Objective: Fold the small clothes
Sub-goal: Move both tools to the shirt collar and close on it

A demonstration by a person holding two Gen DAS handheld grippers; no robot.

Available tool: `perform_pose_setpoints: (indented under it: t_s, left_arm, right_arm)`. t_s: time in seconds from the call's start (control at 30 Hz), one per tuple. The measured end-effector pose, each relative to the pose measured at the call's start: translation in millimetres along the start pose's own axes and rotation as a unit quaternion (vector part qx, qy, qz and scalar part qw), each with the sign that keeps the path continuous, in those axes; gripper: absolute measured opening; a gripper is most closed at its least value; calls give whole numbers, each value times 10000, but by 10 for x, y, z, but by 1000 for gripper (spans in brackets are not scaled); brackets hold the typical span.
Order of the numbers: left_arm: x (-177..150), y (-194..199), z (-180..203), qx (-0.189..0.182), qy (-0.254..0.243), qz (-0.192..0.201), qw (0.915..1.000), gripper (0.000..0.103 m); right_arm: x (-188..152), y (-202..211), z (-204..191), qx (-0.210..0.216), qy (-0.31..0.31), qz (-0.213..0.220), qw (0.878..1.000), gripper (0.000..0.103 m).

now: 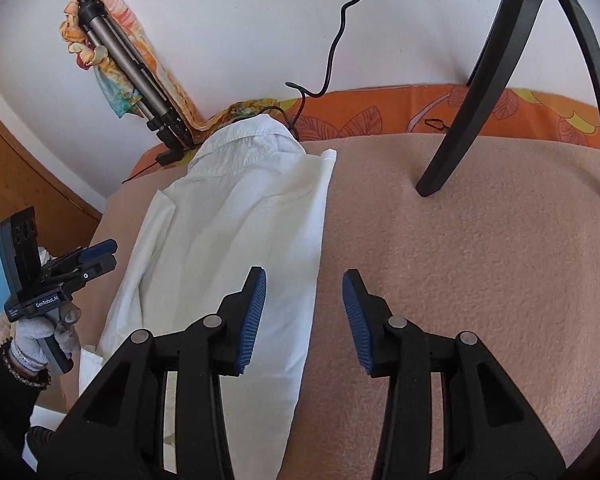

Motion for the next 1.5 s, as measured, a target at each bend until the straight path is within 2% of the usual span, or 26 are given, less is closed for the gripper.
perform_pose_setpoints:
  t_s: [0.03,0.07,0.1,0.13,0.17,0.2,0.27,0.33,0.4,0.47,0.5,0.57,0.7,0.8,0.83,0.9,0.97,1.03,1.1,1.13,1.17,1.27,1.5]
  left_arm:
    - [22,-37,-27,-30,77,1,10000,52]
    - [41,-74,-52,-48,138,-13,9999,52]
    - [51,-107,-67,-37,164,-18,9999,52]
    - [56,-138,-73,19,141,-18,9999,52]
    - [63,-170,-72,95,84,-25,9999,52]
    - [63,-209,-71,205,0,-43,9998,52]
    - [69,-266,-67,383,-174,-43,9991,52]
    - [95,-290,-62,436,-221,-10,9988,52]
    - [148,-313,-65,357,-180,-16,9992,52]
    - [207,-336,-65,256,-132,-2,9996,52]
    - [237,-347,-68,132,-64,3,9999,52]
    - [302,-402,-86,-52,143,-41,9999,52]
    - [434,-511,-128,-406,625,-84,9972,52]
    - [502,-571,-127,-550,784,-40,9954,49]
    - [516,-590,-124,-570,816,-31,9950,44]
    - [523,-624,-122,-589,841,12,9947,33]
    - [515,-638,-133,-542,825,64,9951,19]
    - [532,-666,-166,-566,919,30,9942,9]
    - [538,-674,-220,-649,1092,10,9919,6]
    - [535,-663,-239,-684,1149,11,9910,5]
    - [532,-648,-240,-695,1147,32,9910,5]
    - [530,-589,-200,-685,1049,144,9920,3]
    - [594,-340,-104,-753,957,427,9916,3]
  right_arm:
    - [14,-49,26,95,-30,-1,10000,42]
    - [22,-98,41,216,-63,-32,9997,38]
    - [28,-131,48,352,-86,-37,9993,19]
    - [36,-160,34,466,-77,-67,9989,8]
    - [42,-184,13,443,-12,-107,9990,5]
    - [50,-191,-11,219,142,-107,9996,2]
    - [54,-227,3,-243,243,-230,9991,0]
    - [54,-230,2,-370,258,-226,9987,0]
    - [54,-216,-72,-469,569,-192,9971,0]
    - [83,-169,-36,-560,545,-116,9969,6]
    - [108,-135,5,-491,433,-40,9978,13]
    - [171,-68,108,-330,213,132,9991,18]
    - [318,-110,202,-204,106,170,9996,19]
    - [432,-234,193,-35,115,100,9999,22]
    - [454,-266,189,-16,132,76,9999,25]
    - [485,-336,185,-116,170,52,9998,41]
    - [505,-403,212,-177,124,23,9998,41]
    - [508,-461,226,-169,49,9,9998,41]
    - [509,-475,215,-215,82,86,9997,37]
    - [511,-482,205,-224,107,98,9996,30]
    - [512,-504,201,-188,129,49,9997,6]
    - [503,-512,195,-234,146,27,9996,4]
    - [591,-231,83,-239,339,366,9985,3]
Point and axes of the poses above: each gripper's, at about its wrist camera, not at the fingertips, and y roughly against the way its jaws point, z to its right, x to its top, the point moved 3 cm from there along -y, roughly the way its jaws point, and after that the axes turned 9 degrees about y, right-handed, at the moved point
